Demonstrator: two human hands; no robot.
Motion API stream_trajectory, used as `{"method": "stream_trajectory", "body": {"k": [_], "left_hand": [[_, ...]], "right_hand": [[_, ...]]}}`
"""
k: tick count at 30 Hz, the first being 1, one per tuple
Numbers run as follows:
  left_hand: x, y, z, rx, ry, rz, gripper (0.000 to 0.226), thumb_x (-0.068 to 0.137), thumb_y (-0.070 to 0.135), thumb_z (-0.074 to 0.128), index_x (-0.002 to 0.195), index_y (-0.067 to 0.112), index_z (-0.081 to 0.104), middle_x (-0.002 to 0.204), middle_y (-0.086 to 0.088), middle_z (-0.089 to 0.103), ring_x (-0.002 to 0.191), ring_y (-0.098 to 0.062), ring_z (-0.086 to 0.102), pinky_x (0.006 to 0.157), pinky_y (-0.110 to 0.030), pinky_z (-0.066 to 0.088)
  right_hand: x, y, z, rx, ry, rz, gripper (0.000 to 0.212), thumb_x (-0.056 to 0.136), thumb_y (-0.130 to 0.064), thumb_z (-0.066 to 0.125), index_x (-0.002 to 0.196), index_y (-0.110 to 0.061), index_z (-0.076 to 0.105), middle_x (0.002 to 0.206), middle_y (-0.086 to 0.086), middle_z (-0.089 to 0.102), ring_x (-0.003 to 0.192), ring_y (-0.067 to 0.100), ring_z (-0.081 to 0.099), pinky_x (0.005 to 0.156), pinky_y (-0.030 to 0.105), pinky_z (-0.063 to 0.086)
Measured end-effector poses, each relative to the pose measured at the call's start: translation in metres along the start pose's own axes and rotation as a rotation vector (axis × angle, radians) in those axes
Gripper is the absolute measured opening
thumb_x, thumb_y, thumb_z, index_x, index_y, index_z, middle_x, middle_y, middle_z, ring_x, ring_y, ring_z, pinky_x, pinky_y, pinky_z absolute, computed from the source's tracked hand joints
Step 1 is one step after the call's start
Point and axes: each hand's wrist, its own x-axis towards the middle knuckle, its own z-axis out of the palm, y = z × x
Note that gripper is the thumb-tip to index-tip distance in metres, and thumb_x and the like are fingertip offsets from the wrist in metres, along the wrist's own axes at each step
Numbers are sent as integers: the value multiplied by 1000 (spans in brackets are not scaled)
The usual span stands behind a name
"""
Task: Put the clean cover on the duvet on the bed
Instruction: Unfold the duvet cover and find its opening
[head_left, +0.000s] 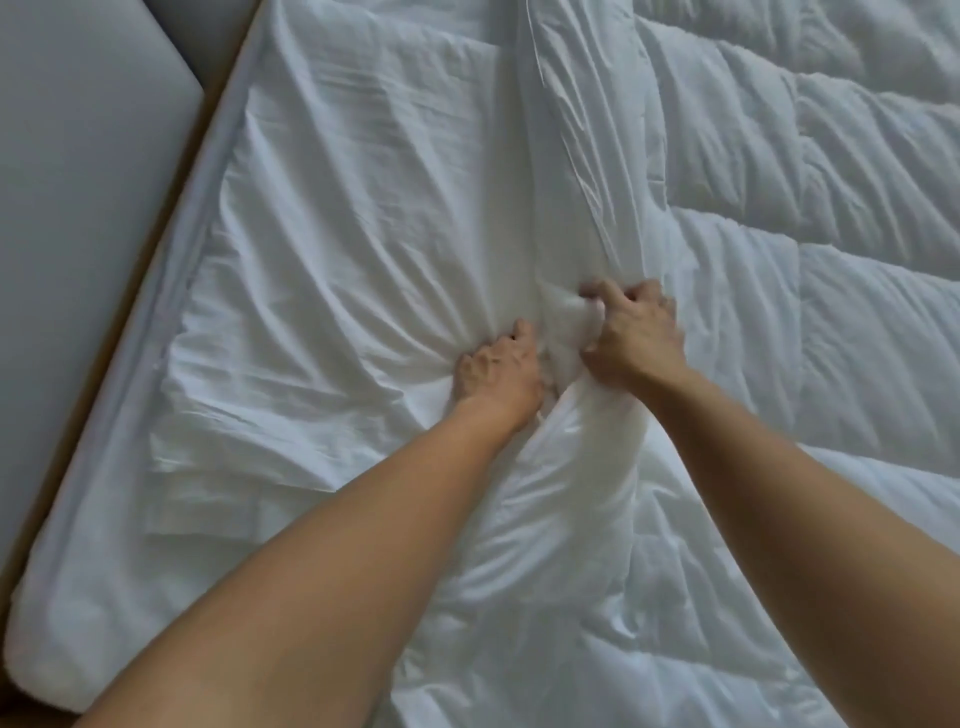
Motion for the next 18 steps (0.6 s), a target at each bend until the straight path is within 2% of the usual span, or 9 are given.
{"method": "stream_trajectory", "body": {"k": [2, 4, 6, 9, 12, 14, 15, 17, 18], "left_hand": [[-2, -12, -9, -35, -21, 57, 36, 95, 11, 48, 129, 10, 37, 118, -18, 63, 107, -42, 65, 80, -41, 45], [-2, -41, -30, -87, 42, 42, 35, 92, 8, 48, 126, 10, 40, 110, -21, 64, 102, -45, 64, 75, -39, 41], [3, -84, -61, -156, 164, -55, 24, 92, 11, 50, 116, 12, 46, 95, -20, 62, 97, -46, 62, 74, -39, 39], [7, -150, -111, -168, 354, -296, 11, 94, 20, 54, 98, 17, 45, 84, -11, 52, 86, -42, 55, 71, -38, 34], [2, -155, -126, -167, 463, -396, 16, 89, 14, 54, 105, 16, 53, 107, -18, 57, 96, -40, 53, 77, -42, 41], [-11, -121, -111, -112, 554, -302, 25, 88, 16, 56, 113, 18, 58, 121, -18, 50, 111, -41, 50, 88, -49, 45], [-18, -100, -100, -49, 570, -236, 30, 87, 26, 60, 117, 21, 58, 125, -15, 47, 114, -40, 48, 91, -52, 44], [-28, -67, -78, 119, 406, -181, 58, 80, 48, 67, 134, 33, 50, 140, -12, 36, 125, -39, 39, 101, -60, 38], [-28, -62, -70, 177, 270, -218, 72, 77, 49, 69, 143, 39, 41, 147, -11, 26, 130, -39, 33, 105, -61, 34]], "right_hand": [[4, 18, 2, 135, -73, 118, 49, 79, -12, 62, 121, -31, 47, 115, 8, 42, 107, 35, 49, 89, 41, 46], [12, 33, 5, 197, -99, 142, 42, 77, -9, 65, 111, -21, 44, 106, 8, 50, 96, 31, 52, 77, 35, 40], [16, 39, 10, 227, -72, 169, 39, 77, -10, 66, 107, -19, 43, 98, 6, 52, 96, 33, 55, 75, 34, 38], [15, 28, 29, 169, -37, 166, 37, 81, -16, 65, 110, -20, 41, 112, 13, 52, 108, 38, 56, 87, 39, 45], [14, 4, 51, 40, -35, 106, 43, 85, -20, 60, 120, -15, 37, 126, 21, 47, 118, 44, 53, 102, 49, 44], [16, -8, 60, -8, -59, 82, 51, 85, -24, 63, 125, -13, 34, 128, 23, 45, 120, 45, 52, 102, 50, 44], [19, -11, 62, -19, -84, 83, 57, 84, -28, 65, 128, -14, 33, 128, 22, 44, 120, 45, 51, 101, 50, 43], [28, -8, 62, -29, -138, 97, 64, 84, -36, 68, 131, -15, 30, 129, 21, 43, 121, 45, 50, 101, 50, 42], [32, -5, 62, -24, -162, 100, 64, 84, -38, 68, 131, -16, 30, 129, 21, 42, 122, 45, 49, 101, 50, 41]]}}
